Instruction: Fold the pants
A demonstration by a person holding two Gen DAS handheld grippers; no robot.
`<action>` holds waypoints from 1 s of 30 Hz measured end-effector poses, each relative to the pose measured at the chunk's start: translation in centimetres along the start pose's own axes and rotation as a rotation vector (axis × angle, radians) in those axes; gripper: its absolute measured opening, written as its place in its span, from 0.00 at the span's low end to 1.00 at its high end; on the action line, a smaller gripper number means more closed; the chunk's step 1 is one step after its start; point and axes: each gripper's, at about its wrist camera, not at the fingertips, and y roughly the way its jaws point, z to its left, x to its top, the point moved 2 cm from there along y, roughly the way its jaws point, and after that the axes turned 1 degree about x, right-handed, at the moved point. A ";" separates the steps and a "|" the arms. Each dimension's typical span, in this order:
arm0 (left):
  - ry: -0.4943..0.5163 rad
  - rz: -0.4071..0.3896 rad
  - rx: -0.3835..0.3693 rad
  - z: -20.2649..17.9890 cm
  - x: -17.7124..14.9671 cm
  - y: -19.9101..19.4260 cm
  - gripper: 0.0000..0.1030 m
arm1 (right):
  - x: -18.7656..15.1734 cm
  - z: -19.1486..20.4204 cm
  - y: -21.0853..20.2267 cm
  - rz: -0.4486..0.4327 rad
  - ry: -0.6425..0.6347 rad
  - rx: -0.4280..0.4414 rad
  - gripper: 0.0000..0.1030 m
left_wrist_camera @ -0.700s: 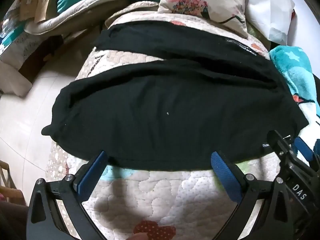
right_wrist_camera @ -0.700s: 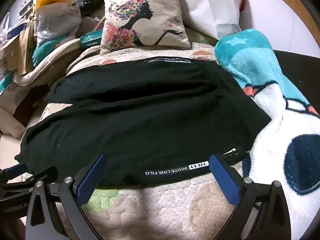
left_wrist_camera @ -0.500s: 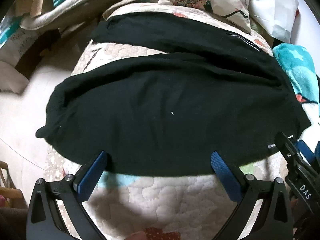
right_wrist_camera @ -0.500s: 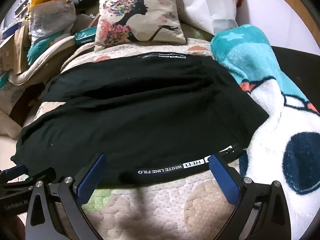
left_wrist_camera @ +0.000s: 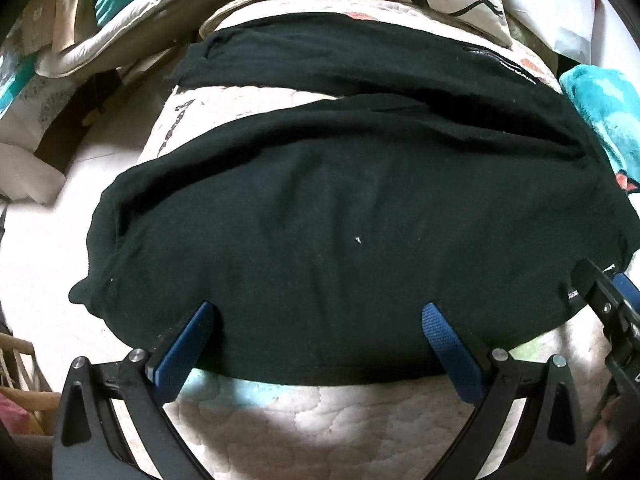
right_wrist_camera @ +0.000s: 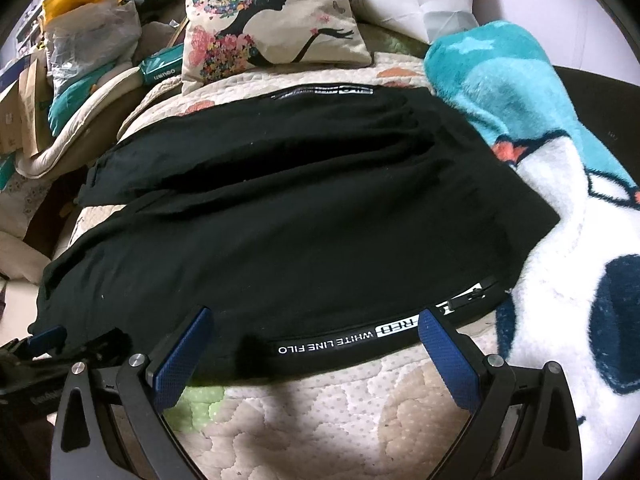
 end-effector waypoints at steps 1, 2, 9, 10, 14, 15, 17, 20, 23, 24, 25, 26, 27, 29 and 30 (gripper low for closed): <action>-0.004 0.000 -0.009 0.2 0.0 0.0 1.00 | 0.0 0.0 0.0 0.008 0.006 0.004 1.00; -0.009 0.002 -0.015 0.3 -0.1 0.0 1.00 | 0.0 0.0 0.1 0.011 0.009 0.004 1.00; 0.048 -0.004 -0.012 0.2 -0.5 -0.7 1.00 | 0.1 -0.2 -0.1 -0.003 0.028 0.011 1.00; 0.033 0.009 -0.037 0.4 -0.1 -1.2 0.99 | 0.3 -0.3 -0.2 -0.012 0.026 0.015 1.00; 0.011 0.006 -0.102 1.9 2.7 -3.3 0.99 | 1.8 -0.2 -1.8 -0.032 0.005 0.036 1.00; 0.022 -0.006 -0.090 2.2 3.7 -3.7 0.99 | 2.6 -0.1 -2.5 -0.035 -0.012 0.047 1.00; 0.053 -0.026 -0.056 2.8 5.9 -4.1 0.99 | 4.6 0.3 -3.7 -0.044 -0.070 0.047 1.00; 0.104 -0.059 -0.013 3.3 8.6 -4.2 0.99 | 8.1 0.9 -4.8 -0.096 -0.170 0.028 1.00; 0.135 -0.090 0.027 3.7 10.9 -3.7 0.99 | 11.7 1.2 -4.6 -0.137 -0.223 0.024 1.00; 0.132 -0.089 0.022 3.9 11.4 -3.3 0.99 | 12.8 1.4 -4.0 -0.129 -0.235 0.031 1.00; 0.121 -0.081 0.011 4.3 12.0 -2.8 0.99 | 13.4 1.5 -2.9 -0.097 -0.256 0.023 1.00; 0.109 -0.073 0.002 4.7 12.5 -2.5 0.99 | 14.2 1.7 -2.2 -0.085 -0.265 0.026 1.00; 0.098 -0.067 -0.008 4.9 13.0 -2.1 0.99 | 14.8 2.0 -1.2 -0.066 -0.277 0.034 1.00; 0.090 -0.059 -0.011 5.1 13.8 -1.1 0.99 | 15.7 2.6 0.4 -0.033 -0.300 0.039 1.00; 0.090 -0.058 -0.006 5.2 14.2 -0.7 0.99 | 16.2 3.2 1.4 -0.026 -0.324 0.031 1.00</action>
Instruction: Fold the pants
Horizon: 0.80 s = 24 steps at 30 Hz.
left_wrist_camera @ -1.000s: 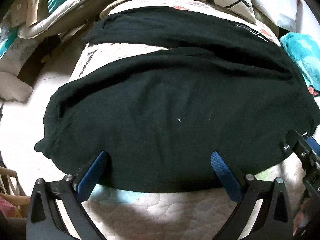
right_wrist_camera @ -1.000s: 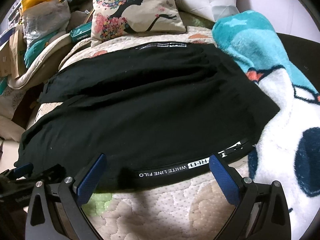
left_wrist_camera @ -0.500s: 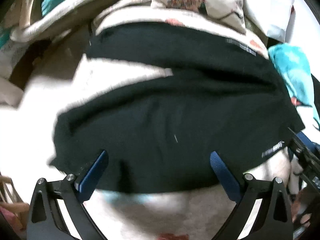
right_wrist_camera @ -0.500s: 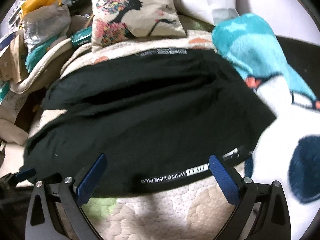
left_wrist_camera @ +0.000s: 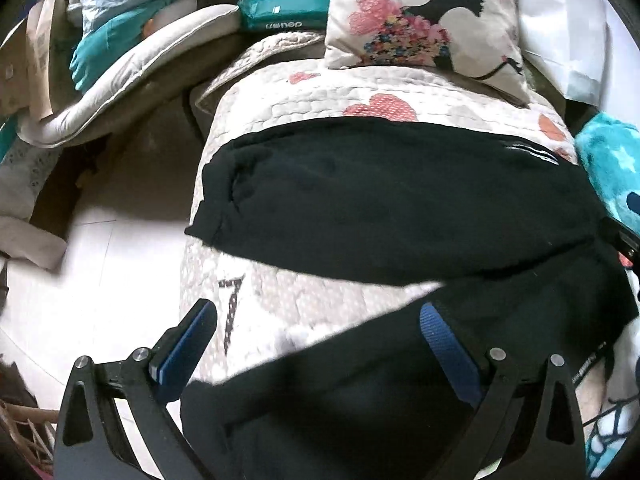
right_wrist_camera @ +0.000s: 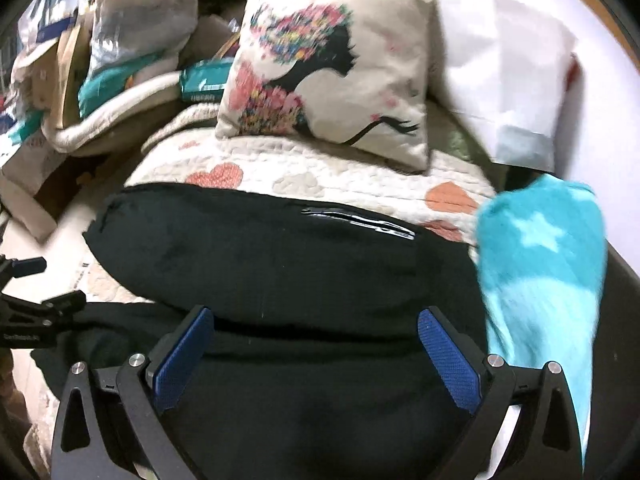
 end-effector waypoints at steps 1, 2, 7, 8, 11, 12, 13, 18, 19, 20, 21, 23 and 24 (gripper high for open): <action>0.003 0.000 0.006 0.1 0.2 0.4 0.99 | 0.3 0.1 0.8 0.013 -0.023 -0.006 1.00; 0.004 0.000 0.012 0.2 0.4 0.8 0.99 | 0.7 0.3 1.5 0.015 -0.038 -0.010 1.00; -0.016 0.010 0.017 1.0 1.3 2.6 0.99 | 2.2 0.2 4.2 0.019 -0.072 -0.015 1.00; -0.021 0.012 0.018 1.1 1.4 2.8 0.99 | 2.4 0.0 4.4 0.015 -0.067 -0.013 1.00; -0.036 0.010 0.017 1.9 2.3 3.4 0.99 | 3.1 -0.8 5.3 -0.003 -0.040 0.016 1.00; -0.044 0.003 0.016 2.1 2.6 3.5 0.99 | 3.3 -1.0 5.6 -0.008 -0.034 0.021 1.00; -0.053 -0.006 0.010 2.4 3.1 3.5 0.99 | 3.6 -1.3 5.9 -0.010 -0.027 0.028 1.00; -0.089 -0.046 -0.027 3.4 4.9 3.6 0.99 | 4.3 -2.4 7.8 0.034 0.005 0.104 1.00; -0.095 -0.053 -0.038 3.6 5.3 3.7 0.99 | 4.4 -2.6 8.1 0.045 0.004 0.121 1.00; -0.100 -0.057 -0.044 3.8 5.6 3.8 0.99 | 4.5 -2.8 8.5 0.054 0.004 0.136 1.00; -0.103 -0.058 -0.050 4.0 5.9 4.0 0.99 | 4.6 -2.9 8.8 0.062 0.000 0.147 1.00; -0.111 -0.060 -0.066 4.4 6.4 4.5 0.99 | 4.6 -3.2 9.3 0.074 -0.011 0.161 1.00; -0.115 -0.060 -0.067 4.6 6.6 4.7 0.99 | 4.6 -3.3 9.6 0.080 -0.017 0.173 1.00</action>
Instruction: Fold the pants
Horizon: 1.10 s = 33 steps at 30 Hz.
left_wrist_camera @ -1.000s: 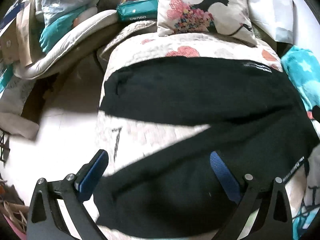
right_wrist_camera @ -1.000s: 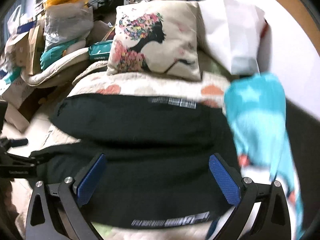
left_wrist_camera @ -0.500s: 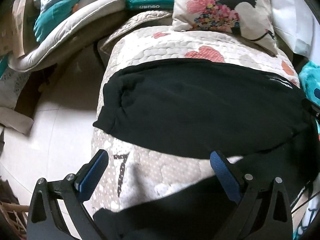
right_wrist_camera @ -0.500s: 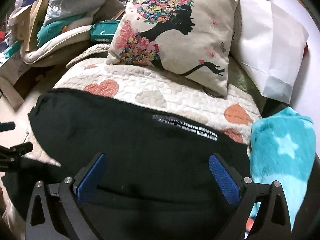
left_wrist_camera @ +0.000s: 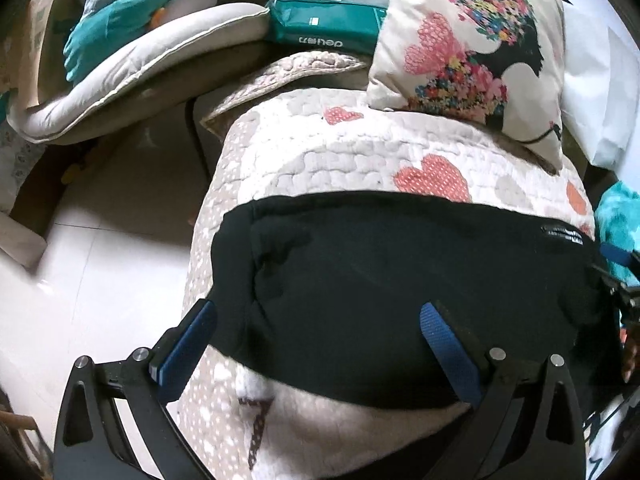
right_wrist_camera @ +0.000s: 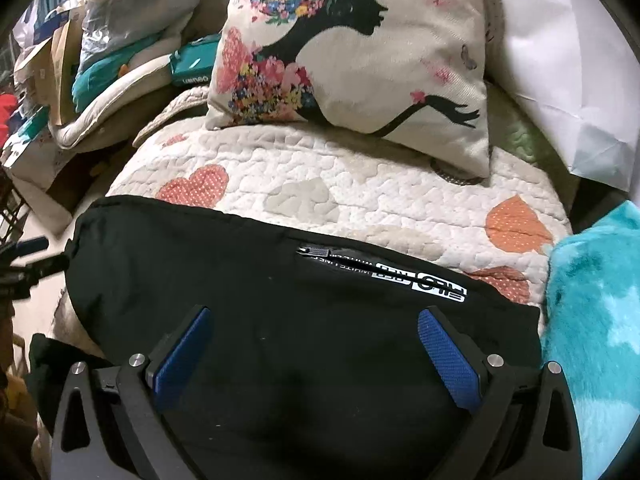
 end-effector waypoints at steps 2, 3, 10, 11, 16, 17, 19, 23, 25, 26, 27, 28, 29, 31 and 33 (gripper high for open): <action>-0.014 0.004 -0.010 0.6 0.4 0.6 0.99 | 0.0 -0.3 0.2 0.006 -0.008 0.016 1.00; -0.023 0.008 -0.015 0.9 0.6 0.9 0.98 | 0.0 -0.4 0.4 0.010 -0.014 0.030 1.00; -0.111 0.026 -0.059 3.9 1.8 2.4 0.95 | 0.6 -1.9 1.5 0.043 0.013 0.106 1.00; -0.123 0.026 -0.063 4.3 1.8 2.5 0.94 | 0.8 -2.2 1.6 0.041 0.012 0.112 1.00; -0.176 0.011 -0.081 5.6 2.4 3.3 0.94 | 1.8 -3.1 2.0 0.025 0.014 0.142 1.00; -0.177 0.005 -0.081 5.6 2.6 3.5 0.94 | 2.0 -3.2 2.0 0.021 0.012 0.146 1.00; -0.174 -0.002 -0.071 5.6 3.0 3.9 0.94 | 2.3 -3.4 2.3 0.020 -0.002 0.145 1.00; -0.164 -0.017 -0.067 5.1 4.0 4.9 0.94 | 2.6 -4.1 3.2 0.024 -0.030 0.099 1.00; -0.154 -0.025 -0.079 4.5 4.4 5.3 0.94 | 2.7 -4.5 3.8 0.026 -0.026 0.092 1.00; -0.147 -0.027 -0.085 4.2 4.6 5.5 0.94 | 2.7 -4.6 4.1 0.029 -0.026 0.091 1.00; -0.134 -0.031 -0.091 3.8 4.7 5.8 0.94 | 2.7 -4.7 4.5 0.033 -0.028 0.090 1.00; -0.124 -0.029 -0.094 3.4 4.8 6.1 0.94 | 2.7 -4.7 5.0 0.036 -0.031 0.089 1.00; -0.112 -0.022 -0.091 3.0 4.6 6.5 0.94 | 2.6 -4.7 5.3 0.039 -0.034 0.087 1.00; -0.063 -0.020 -0.045 2.1 4.1 7.4 0.94 | 2.4 -4.7 6.0 0.046 -0.042 0.081 1.00; -0.013 -0.039 -0.010 1.4 3.9 7.6 0.95 | 2.3 -4.7 6.5 0.048 -0.057 0.064 1.00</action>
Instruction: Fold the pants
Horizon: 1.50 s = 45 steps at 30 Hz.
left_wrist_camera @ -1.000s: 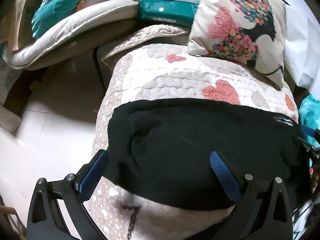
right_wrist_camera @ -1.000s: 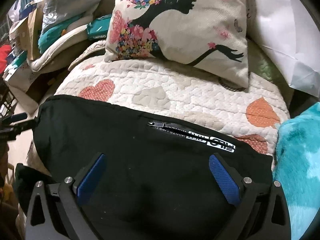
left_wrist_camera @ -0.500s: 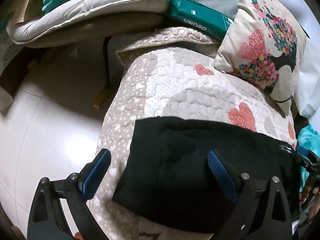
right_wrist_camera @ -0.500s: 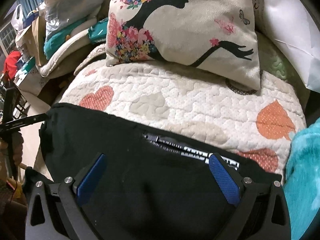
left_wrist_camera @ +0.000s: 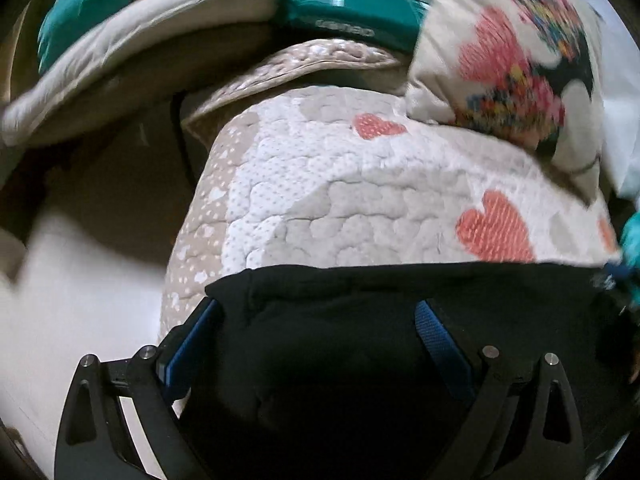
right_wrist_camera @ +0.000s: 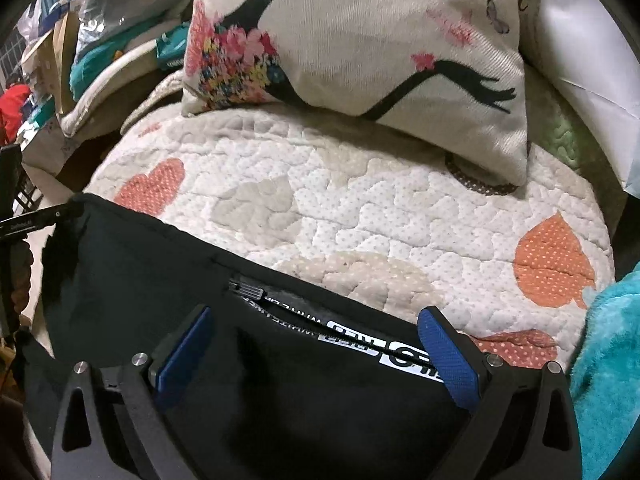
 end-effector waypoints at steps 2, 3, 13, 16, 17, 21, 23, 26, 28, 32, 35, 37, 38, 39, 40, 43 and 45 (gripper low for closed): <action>0.001 0.005 -0.012 0.2 0.0 0.0 0.90 | 0.1 0.0 0.2 -0.001 -0.009 -0.004 1.00; 0.005 0.005 -0.014 0.4 0.0 -0.1 0.86 | 0.2 0.0 0.2 -0.004 -0.012 0.001 1.00; 0.133 0.001 -0.031 -0.3 0.5 -2.2 0.17 | 1.7 2.4 1.4 0.085 -0.175 0.015 0.59; 0.146 -0.010 -0.018 -0.7 0.4 -2.9 0.16 | 1.3 3.2 0.8 0.100 -0.177 0.040 0.31; 0.150 -0.017 -0.016 -0.8 0.4 -3.3 0.15 | 1.1 3.3 0.6 0.107 -0.177 0.034 0.27; 0.175 -0.059 0.001 -1.3 0.7 -5.4 0.15 | 0.6 3.9 -0.6 0.103 -0.157 0.028 0.15; 0.182 -0.078 0.010 -1.4 0.7 -6.4 0.15 | 0.5 4.2 -1.5 0.087 -0.147 0.019 0.14; 0.178 -0.113 0.023 -1.4 0.3 -8.7 0.15 | 0.4 5.0 -2.9 0.075 -0.135 0.012 0.12; 0.176 -0.139 0.031 -1.4 -0.2 -10.6 0.15 | 0.2 5.6 -4.2 0.062 -0.136 0.002 0.11; 0.213 -0.187 0.068 -1.6 -1.9 -13.9 0.15 | -0.6 7.1 -7.2 0.034 -0.134 0.004 0.11; 0.239 -0.214 0.087 -1.7 -3.6 -16.4 0.15 | -1.8 8.2 -9.9 0.015 -0.137 0.012 0.11; 0.265 -0.229 0.099 -1.9 -5.0 -18.0 0.15 | -2.8 8.8 -11.4 0.009 -0.139 0.010 0.10; 0.279 -0.236 0.104 -2.0 -5.7 -18.7 0.15 | -3.5 9.2 -12.1 0.007 -0.139 0.010 0.08; 0.293 -0.242 0.111 -2.1 -6.4 -19.3 0.15 | -4.2 9.6 -12.7 0.006 -0.137 0.009 0.06; 0.309 -0.248 0.120 -2.3 -7.4 -20.2 0.15 | -4.8 9.8 -13.3 0.005 -0.137 0.006 0.06; 0.341 -0.253 0.141 -2.9 -9.8 -21.9 0.15 | -7.2 10.7 -14.7 0.010 -0.132 0.016 0.06; 0.368 -0.256 0.161 -3.3 -11.8 -22.9 0.15 | -8.9 11.3 -15.5 0.022 -0.131 0.028 0.06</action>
